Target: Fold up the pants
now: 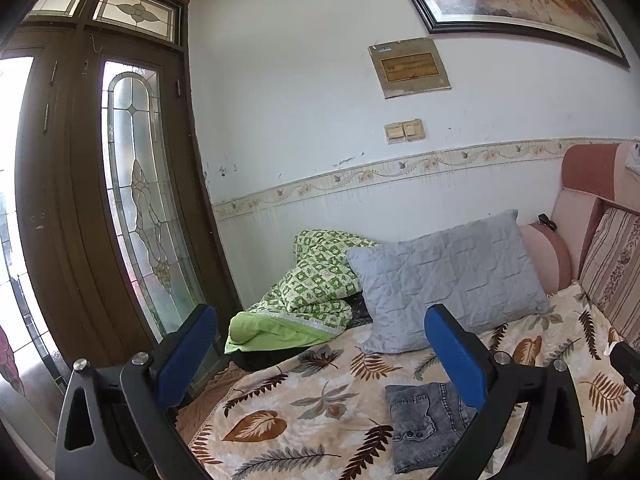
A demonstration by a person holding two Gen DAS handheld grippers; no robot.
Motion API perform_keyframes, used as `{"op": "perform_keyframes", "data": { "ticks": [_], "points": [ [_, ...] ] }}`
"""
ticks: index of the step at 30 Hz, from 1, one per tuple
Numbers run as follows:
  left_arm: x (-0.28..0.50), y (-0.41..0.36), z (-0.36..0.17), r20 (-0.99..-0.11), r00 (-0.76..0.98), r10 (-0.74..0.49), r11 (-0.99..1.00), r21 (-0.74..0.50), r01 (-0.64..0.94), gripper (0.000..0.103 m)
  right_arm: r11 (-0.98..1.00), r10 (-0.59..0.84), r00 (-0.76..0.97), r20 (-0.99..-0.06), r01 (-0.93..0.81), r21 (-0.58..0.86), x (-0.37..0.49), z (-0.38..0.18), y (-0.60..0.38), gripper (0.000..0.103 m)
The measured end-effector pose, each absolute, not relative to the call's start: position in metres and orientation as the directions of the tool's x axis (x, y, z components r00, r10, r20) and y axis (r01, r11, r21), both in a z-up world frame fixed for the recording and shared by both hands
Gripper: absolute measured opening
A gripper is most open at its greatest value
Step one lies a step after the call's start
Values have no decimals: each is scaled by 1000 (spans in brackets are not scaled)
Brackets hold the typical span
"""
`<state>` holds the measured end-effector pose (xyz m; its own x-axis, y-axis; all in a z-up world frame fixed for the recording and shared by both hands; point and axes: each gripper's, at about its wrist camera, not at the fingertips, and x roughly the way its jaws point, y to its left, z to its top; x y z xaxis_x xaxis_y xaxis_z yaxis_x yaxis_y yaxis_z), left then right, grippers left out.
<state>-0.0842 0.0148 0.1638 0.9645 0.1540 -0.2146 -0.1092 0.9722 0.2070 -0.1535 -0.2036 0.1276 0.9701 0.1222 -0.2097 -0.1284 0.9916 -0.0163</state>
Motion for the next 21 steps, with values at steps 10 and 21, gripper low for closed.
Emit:
{"op": "perform_keyframes", "data": {
  "ticks": [10, 21],
  "points": [
    [-69, 38, 143, -258, 958, 128, 980, 179, -83, 103, 988, 142, 960, -243, -153, -27, -133, 122, -179, 75],
    [-56, 78, 111, -332, 936, 116, 989, 123, -79, 103, 979, 156, 938, -308, -188, -76, -110, 110, -131, 75]
  ]
}}
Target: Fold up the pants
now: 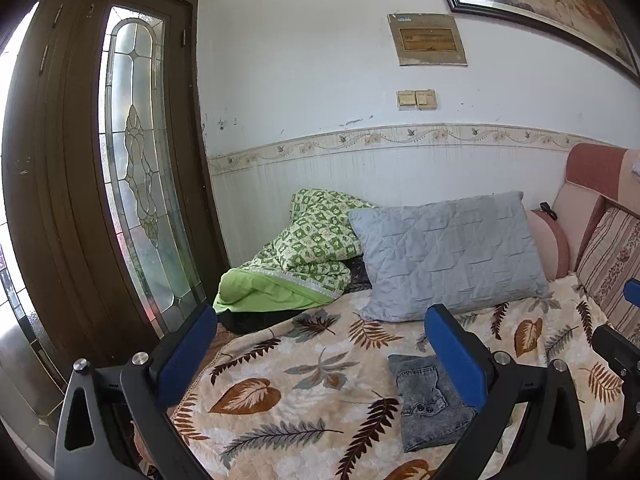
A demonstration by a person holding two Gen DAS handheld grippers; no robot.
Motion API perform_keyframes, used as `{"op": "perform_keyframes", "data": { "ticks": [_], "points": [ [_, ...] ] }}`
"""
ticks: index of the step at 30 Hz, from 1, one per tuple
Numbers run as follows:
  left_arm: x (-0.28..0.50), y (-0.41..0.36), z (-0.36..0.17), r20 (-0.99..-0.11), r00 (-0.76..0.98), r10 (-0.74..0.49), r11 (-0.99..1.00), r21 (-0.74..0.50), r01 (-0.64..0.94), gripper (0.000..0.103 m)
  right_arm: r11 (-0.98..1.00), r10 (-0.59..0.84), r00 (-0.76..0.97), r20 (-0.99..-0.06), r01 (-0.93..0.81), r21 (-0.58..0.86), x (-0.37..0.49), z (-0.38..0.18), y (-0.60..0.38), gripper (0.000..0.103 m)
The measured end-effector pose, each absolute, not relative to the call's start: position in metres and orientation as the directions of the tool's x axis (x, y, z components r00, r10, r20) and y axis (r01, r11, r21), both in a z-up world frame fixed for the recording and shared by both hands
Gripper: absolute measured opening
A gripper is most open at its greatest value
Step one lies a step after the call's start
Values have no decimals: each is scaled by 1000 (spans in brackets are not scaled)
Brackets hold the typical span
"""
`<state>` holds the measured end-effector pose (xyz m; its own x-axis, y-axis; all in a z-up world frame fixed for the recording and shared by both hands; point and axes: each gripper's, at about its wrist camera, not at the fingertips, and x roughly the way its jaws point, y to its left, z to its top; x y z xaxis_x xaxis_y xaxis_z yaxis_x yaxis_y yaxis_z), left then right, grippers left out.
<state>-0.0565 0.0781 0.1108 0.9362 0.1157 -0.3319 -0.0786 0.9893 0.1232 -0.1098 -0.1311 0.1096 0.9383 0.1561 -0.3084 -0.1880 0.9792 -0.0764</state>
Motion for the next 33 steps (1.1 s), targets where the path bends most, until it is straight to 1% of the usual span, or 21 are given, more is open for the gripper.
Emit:
{"op": "perform_keyframes", "data": {
  "ticks": [8, 14, 25, 33],
  "points": [
    [-49, 95, 93, -374, 919, 124, 990, 115, -87, 103, 961, 181, 920, -347, -241, -136, -99, 97, -98, 75],
    [-45, 96, 85, -397, 909, 130, 989, 119, -90, 103, 954, 198, 909, -368, -264, -141, -95, 86, -90, 75],
    [-40, 68, 83, -414, 905, 98, 988, 146, -40, 103, 963, 197, 902, -385, -251, -95, -91, 78, -114, 75],
    [-35, 44, 75, -458, 887, 59, 987, 161, 17, 103, 976, 183, 895, -408, -216, -36, -87, 64, -145, 75]
  ]
}}
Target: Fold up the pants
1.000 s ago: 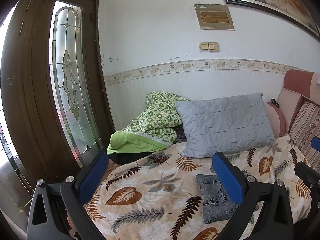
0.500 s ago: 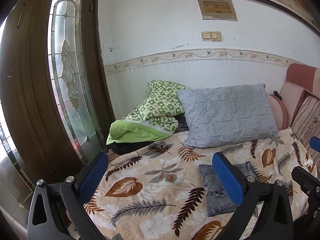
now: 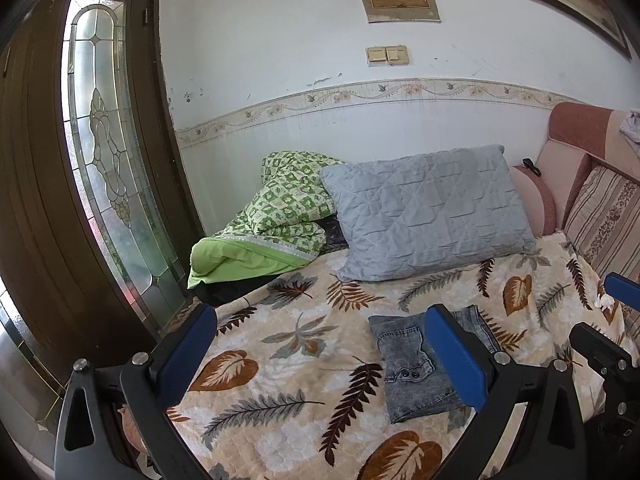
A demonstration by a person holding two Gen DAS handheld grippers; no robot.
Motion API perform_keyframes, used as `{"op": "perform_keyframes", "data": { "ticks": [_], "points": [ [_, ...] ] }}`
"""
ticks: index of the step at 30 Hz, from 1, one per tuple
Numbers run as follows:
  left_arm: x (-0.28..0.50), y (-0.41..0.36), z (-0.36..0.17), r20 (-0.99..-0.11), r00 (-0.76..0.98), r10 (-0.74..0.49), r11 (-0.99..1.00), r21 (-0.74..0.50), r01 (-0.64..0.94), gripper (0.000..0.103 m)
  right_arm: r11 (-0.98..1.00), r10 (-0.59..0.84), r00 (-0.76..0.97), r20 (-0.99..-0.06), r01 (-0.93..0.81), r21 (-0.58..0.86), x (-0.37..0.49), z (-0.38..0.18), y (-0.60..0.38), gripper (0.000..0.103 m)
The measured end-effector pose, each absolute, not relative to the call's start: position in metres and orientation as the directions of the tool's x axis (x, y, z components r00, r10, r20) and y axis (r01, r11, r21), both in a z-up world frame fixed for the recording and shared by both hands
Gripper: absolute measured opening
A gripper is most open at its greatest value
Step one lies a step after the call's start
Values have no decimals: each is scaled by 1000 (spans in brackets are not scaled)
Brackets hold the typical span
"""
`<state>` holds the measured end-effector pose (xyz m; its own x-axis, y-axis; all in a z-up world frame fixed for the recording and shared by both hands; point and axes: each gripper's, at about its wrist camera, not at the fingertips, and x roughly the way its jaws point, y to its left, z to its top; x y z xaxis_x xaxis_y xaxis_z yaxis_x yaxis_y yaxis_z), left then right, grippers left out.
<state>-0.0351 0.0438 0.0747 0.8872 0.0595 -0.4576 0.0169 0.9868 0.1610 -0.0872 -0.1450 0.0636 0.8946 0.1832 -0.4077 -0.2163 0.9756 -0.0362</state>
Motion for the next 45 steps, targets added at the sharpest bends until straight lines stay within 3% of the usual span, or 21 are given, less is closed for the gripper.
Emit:
{"op": "perform_keyframes", "data": {
  "ticks": [45],
  "points": [
    [-35, -19, 51, -517, 855, -51, 956, 223, 192, 103, 991, 134, 866, -482, -101, 93, -78, 19, -213, 75]
  ]
}}
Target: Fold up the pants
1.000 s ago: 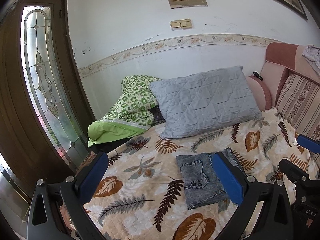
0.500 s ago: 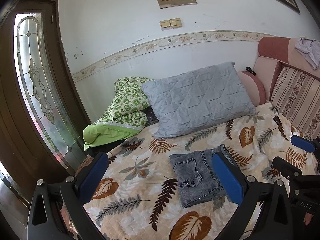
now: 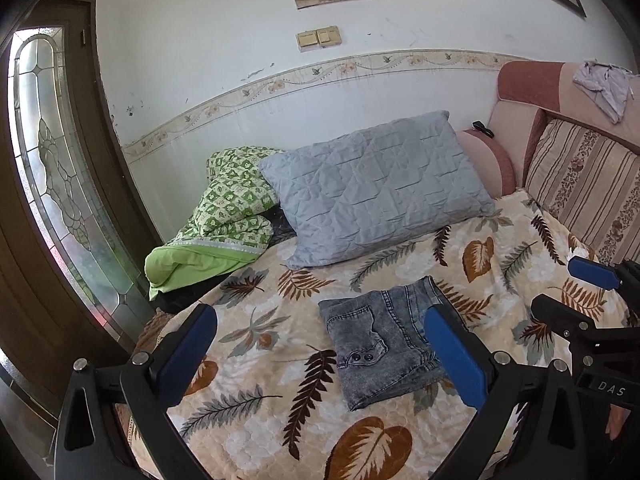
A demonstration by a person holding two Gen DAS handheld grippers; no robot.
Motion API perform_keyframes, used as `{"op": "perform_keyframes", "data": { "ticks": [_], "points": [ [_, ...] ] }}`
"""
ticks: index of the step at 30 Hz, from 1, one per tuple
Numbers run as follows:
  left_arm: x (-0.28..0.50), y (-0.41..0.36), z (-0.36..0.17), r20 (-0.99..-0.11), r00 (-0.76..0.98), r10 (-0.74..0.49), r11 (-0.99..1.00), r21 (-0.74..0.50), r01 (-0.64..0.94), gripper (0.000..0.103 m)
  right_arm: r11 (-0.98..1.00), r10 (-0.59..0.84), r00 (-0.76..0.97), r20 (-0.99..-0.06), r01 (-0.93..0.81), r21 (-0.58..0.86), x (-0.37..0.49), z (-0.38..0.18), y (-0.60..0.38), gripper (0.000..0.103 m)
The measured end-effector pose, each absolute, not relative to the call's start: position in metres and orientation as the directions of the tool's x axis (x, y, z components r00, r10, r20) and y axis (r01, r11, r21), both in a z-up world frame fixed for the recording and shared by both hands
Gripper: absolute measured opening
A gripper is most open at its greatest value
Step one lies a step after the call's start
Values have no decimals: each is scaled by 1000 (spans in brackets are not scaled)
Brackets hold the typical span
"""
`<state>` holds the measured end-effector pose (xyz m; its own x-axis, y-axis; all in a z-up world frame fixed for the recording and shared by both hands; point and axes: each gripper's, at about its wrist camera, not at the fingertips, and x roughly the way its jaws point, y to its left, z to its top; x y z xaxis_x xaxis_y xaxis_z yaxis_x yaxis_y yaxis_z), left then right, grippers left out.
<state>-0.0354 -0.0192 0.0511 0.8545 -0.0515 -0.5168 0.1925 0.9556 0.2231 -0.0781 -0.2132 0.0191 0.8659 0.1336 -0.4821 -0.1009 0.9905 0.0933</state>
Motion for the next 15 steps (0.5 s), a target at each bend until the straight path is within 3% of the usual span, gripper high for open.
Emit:
{"op": "perform_keyframes", "data": {
  "ticks": [15],
  "points": [
    [-20, 19, 23, -558, 830, -9, 972, 190, 138, 103, 989, 143, 840, -524, -140, 45, -64, 14, -172, 75]
  ]
}}
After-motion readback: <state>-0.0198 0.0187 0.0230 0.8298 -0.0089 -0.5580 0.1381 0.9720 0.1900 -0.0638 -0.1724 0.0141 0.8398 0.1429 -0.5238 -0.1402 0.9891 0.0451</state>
